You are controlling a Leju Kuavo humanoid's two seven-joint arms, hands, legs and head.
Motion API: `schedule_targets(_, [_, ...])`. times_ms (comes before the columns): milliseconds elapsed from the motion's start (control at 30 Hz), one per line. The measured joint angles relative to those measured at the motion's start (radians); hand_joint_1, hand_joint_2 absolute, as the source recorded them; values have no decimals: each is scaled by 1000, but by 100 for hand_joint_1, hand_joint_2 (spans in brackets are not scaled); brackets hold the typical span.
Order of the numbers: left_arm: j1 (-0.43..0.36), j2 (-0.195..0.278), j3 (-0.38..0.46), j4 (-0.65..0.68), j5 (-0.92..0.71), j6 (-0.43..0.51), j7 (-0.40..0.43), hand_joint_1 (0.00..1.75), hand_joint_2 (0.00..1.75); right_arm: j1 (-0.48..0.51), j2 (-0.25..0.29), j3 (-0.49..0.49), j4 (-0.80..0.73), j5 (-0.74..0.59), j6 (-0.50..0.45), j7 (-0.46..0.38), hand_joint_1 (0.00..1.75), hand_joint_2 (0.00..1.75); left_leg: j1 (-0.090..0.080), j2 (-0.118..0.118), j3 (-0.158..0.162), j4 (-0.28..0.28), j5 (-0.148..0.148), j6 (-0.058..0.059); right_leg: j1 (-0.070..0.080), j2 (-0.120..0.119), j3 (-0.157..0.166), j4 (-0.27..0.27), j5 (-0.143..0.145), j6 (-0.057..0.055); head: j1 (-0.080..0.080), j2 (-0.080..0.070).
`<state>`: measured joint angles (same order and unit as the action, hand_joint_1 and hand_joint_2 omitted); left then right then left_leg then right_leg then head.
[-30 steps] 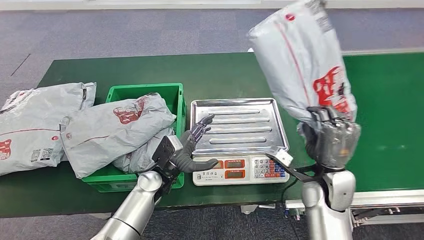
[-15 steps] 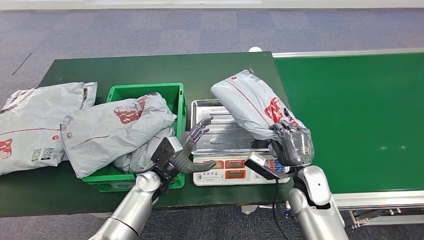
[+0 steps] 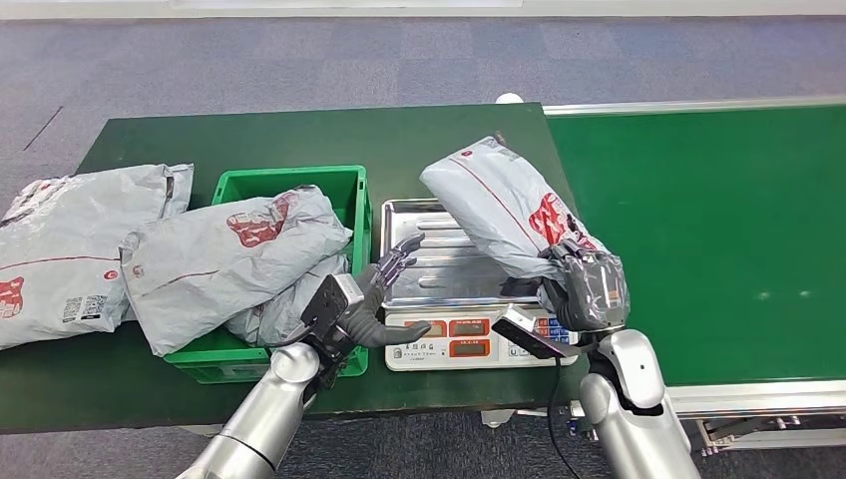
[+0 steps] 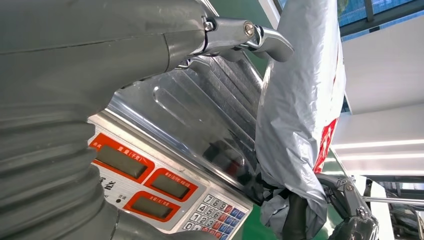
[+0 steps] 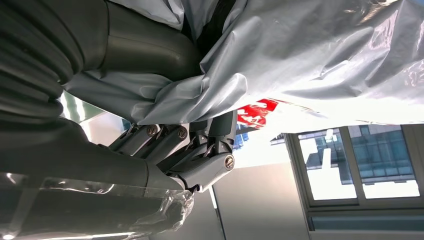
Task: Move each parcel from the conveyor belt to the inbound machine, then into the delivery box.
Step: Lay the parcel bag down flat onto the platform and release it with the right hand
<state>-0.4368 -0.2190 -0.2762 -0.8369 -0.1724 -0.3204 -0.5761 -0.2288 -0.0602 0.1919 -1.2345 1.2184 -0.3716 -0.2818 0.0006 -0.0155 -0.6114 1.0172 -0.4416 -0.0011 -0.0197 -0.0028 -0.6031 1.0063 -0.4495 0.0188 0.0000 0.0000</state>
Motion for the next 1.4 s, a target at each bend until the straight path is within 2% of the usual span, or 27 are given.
schedule_targets(267, [0, 0, 0, 0, 0, 0, 0, 0, 175, 0, -2, 0, 0, 0, 0, 0, 175, 175, 0, 0, 0, 0, 0, 0, 0, 0, 0, 0, 0, 0, 0, 0])
schedule_targets(300, [0, 0, 0, 0, 0, 0, 0, 0, 175, 0, -2, 0, 0, 0, 0, 0, 160, 175, 0, 0, 0, 0, 0, 0, 0, 0, 0, 0, 0, 0, 0, 0])
schedule_targets(400, [0, 0, 0, 0, 0, 0, 0, 0, 175, 0, -3, 0, 0, 0, 0, 0, 33, 175, 0, 0, 0, 0, 0, 0, 0, 0, 0, 0, 0, 0, 0, 0])
schedule_targets(433, [0, 0, 0, 0, 0, 0, 0, 0, 175, 0, -4, 0, 0, 0, -2, 0, 3, 175, 0, 0, 0, 0, 0, 0, 0, 0, 0, 0, 0, 0, 0, 0])
schedule_targets(767, [-3, 0, 0, 8, -6, 5, 3, 0, 175, -1, -9, 0, 0, -27, -44, -13, 0, 175, 0, 0, 0, 0, 0, 0, 0, 0, 0, 0, 0, 0, 0, 0])
schedule_targets(900, [-12, 0, 0, 19, -5, 4, -1, 0, 175, -1, -12, 0, 0, -32, -44, -20, 0, 0, 0, 0, 0, 0, 0, 0, 0, 0, 0, 0, 0, 0, 0, 0])
schedule_targets(1233, [-34, 0, 0, 44, 3, 3, -12, 0, 175, 4, -21, 0, 0, -49, -71, -35, 0, 0, 0, 1, 0, 0, 0, 0, 0, 1, 0, 0, 0, 0, 0, 0])
schedule_targets(1367, [-34, 0, 0, 44, 19, 7, -17, 0, 175, 5, -22, -1, -7, -156, -91, -72, 0, 175, 0, 1, 0, 0, 0, 0, 0, 1, 0, 0, 0, 0, 0, 0])
schedule_targets(1400, [-34, 0, 0, 44, 24, 9, -18, 0, 175, 4, -22, -4, -12, -226, -77, -91, 0, 175, 0, 1, 0, 0, 0, 0, 0, 1, 0, 0, 0, 0, 0, 0])
